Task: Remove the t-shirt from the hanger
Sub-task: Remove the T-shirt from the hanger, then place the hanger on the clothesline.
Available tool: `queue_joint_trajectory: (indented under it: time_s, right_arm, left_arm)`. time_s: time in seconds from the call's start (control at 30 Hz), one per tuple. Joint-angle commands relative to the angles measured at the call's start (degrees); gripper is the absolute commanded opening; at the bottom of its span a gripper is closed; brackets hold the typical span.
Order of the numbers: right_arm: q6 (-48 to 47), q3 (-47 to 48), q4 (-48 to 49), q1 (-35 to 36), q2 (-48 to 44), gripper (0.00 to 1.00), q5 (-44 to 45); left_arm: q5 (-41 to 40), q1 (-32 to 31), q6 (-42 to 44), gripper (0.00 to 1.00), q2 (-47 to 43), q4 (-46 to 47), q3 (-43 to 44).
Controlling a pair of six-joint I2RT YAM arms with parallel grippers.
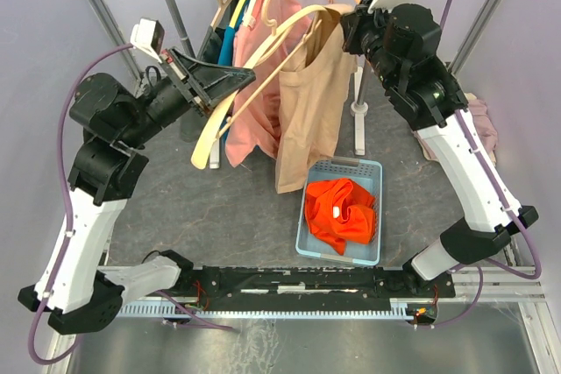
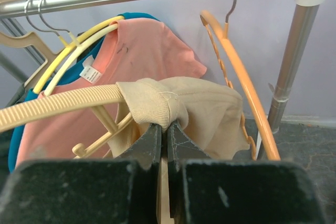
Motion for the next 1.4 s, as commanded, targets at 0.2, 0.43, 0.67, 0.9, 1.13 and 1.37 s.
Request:
queue_joint_trajectory:
  time_s: [0.2, 0.43, 0.67, 0.9, 1.13, 1.37]
  right_arm:
    - [-3.7, 2.7, 6.5, -0.6, -0.6, 0.01, -0.3]
    - [-3.5, 2.4, 6.8, -1.3, -1.0, 0.01, -2.3]
    - [-4.1, 4.4, 9.1, -1.3, -3.3, 0.01, -9.8]
    - [-4.1, 9.9, 6.2, -1.2, -4.8, 0.01, -16.2]
    - [-4.5, 12.7, 5.9, -1.2, -6.5, 0.01, -21.3]
    - [-4.3, 14.9, 6.2, -1.2, -8.4, 0.01, -23.9]
  left_arm:
    - [-9.9, 0.4, -3.6, 0.03, -7.1, 9.9, -3.5]
    - [-10.2, 0.5, -3.0, 0.03, -6.8, 11.8, -3.4]
    - [-11.7, 0.5, -1.1, 0.03, -2.6, 13.2, -3.5]
    - [-11.1, 0.4, -0.9, 0.03, 3.4, 14.7, -2.3]
    - [-15.3, 0.5, 0.7, 0.03, 7.0, 18.6, -3.7]
    - [-17.2, 0.4, 2.6, 0.03, 13.2, 23.2, -1.8]
